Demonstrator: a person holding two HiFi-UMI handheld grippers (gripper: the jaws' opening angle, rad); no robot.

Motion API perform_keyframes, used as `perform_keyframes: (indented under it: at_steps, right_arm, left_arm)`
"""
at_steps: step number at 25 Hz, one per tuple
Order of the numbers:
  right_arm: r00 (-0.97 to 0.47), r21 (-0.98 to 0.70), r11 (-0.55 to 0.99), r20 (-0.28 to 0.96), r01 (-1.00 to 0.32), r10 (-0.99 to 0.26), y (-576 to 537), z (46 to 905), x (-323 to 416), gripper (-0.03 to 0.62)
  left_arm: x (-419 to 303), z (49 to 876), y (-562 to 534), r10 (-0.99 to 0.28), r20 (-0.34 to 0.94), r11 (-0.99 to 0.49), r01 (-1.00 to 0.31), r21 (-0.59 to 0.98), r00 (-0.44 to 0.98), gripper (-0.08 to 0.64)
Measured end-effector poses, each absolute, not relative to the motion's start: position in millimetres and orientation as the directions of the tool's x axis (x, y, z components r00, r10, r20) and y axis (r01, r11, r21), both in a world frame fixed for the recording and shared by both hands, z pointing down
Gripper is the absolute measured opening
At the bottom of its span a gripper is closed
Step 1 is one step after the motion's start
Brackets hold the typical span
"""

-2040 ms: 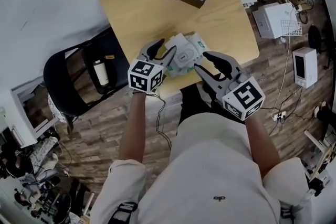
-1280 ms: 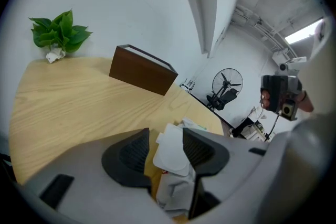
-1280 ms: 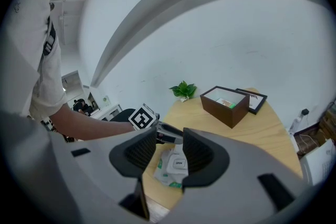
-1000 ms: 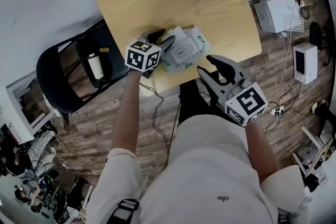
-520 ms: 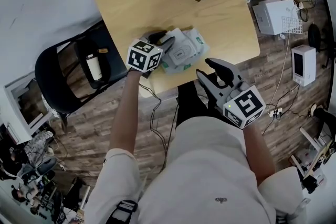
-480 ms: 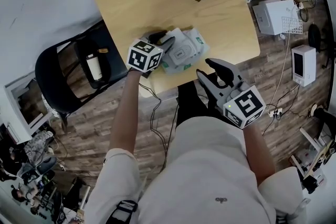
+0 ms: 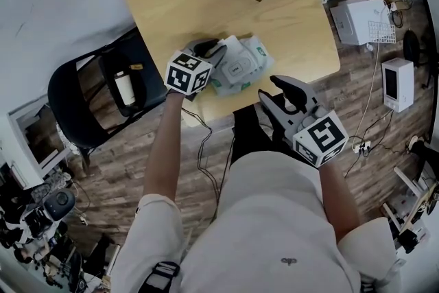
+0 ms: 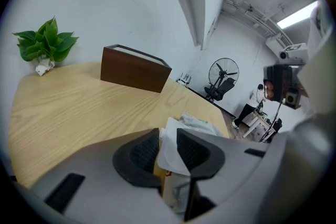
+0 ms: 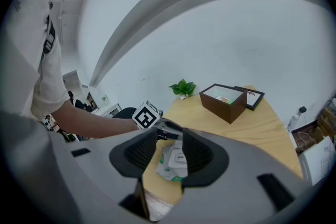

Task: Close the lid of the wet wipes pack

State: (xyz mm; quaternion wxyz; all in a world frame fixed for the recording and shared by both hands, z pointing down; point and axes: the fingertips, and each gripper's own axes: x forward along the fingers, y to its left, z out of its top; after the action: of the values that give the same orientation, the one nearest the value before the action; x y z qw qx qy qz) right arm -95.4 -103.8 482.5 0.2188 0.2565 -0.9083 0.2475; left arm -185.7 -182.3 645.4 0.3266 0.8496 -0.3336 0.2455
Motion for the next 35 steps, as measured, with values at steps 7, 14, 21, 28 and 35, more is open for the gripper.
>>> perform_keyframes:
  at_steps: [7,14,21,28,35]
  right_arm:
    - [-0.770,-0.325,0.747,0.517,-0.581,-0.374,-105,477,-96,0.152]
    - [-0.774,-0.321,0.751,0.511,-0.576,-0.375,-108,473,-99,0.152]
    - [-0.782,-0.314,0.762,0.499,-0.566,-0.375,-108,468,-105,0.152]
    - [-0.786,-0.315,0.762,0.484,-0.566,-0.384,-105,463,-99,0.152]
    - [-0.794,-0.325,0.757,0.460,-0.567,-0.398,-104,457,-92,0.152]
  left_arm:
    - [-187,640,-184,-0.421,0.636,-0.570,-0.734,0.369,0.647,0.077]
    - [-187,633,-184,-0.420,0.630,-0.582,-0.726,0.365,0.654,0.057]
    - [-188,628,-183,-0.429,0.627,-0.593,-0.726,0.347,0.650,0.038]
    - [-182,622,-176,-0.426,0.633,-0.603,-0.724,0.334,0.646,0.031]
    - [-177,613,-171,-0.417,0.650,-0.618,-0.723,0.310,0.635,0.025]
